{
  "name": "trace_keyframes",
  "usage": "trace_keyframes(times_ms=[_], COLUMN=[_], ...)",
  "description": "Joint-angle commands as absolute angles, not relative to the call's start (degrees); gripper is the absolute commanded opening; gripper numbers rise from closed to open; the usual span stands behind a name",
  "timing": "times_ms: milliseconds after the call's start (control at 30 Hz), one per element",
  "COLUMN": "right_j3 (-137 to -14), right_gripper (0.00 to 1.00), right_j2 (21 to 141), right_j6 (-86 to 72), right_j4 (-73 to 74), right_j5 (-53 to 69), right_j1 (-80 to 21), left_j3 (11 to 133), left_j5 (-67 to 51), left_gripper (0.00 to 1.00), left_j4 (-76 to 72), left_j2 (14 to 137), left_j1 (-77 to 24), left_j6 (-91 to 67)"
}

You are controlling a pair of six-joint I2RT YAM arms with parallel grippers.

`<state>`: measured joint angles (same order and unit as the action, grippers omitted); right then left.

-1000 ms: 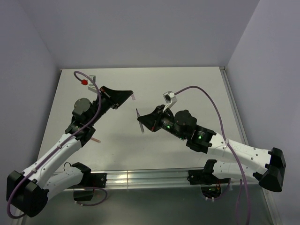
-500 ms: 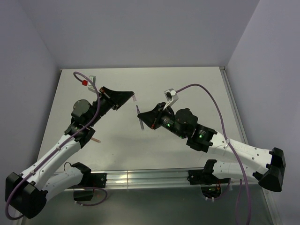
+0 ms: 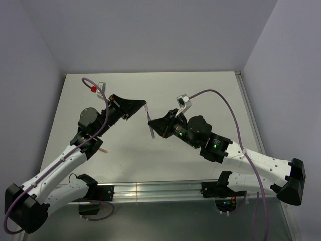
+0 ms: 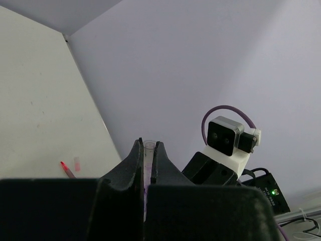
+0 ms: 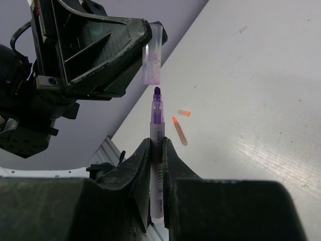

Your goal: Insert the pens into the pen caps

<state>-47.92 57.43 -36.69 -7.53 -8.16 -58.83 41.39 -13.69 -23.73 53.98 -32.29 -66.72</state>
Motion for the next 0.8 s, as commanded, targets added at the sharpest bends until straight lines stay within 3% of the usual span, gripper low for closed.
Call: trace_keyframes(times_ms=[0, 767], right_j3=[-50.8, -50.4], right_gripper=[0.00, 0.00], right_j2=[55.9, 54.7], right_j6=[-35.6, -35.5], right_j4=[-7.9, -7.4], right_j5=[-9.8, -10.5], right_j1=[-58.5, -58.5], left_j3=[41.2, 41.1], left_j5=[-14.2, -14.0], left_gripper=[0.00, 0.00], left_j4=[-25.5, -25.9], left_j2=[53.7, 55.5], left_j1=[-33.0, -33.8], left_j6=[-65.9, -65.7])
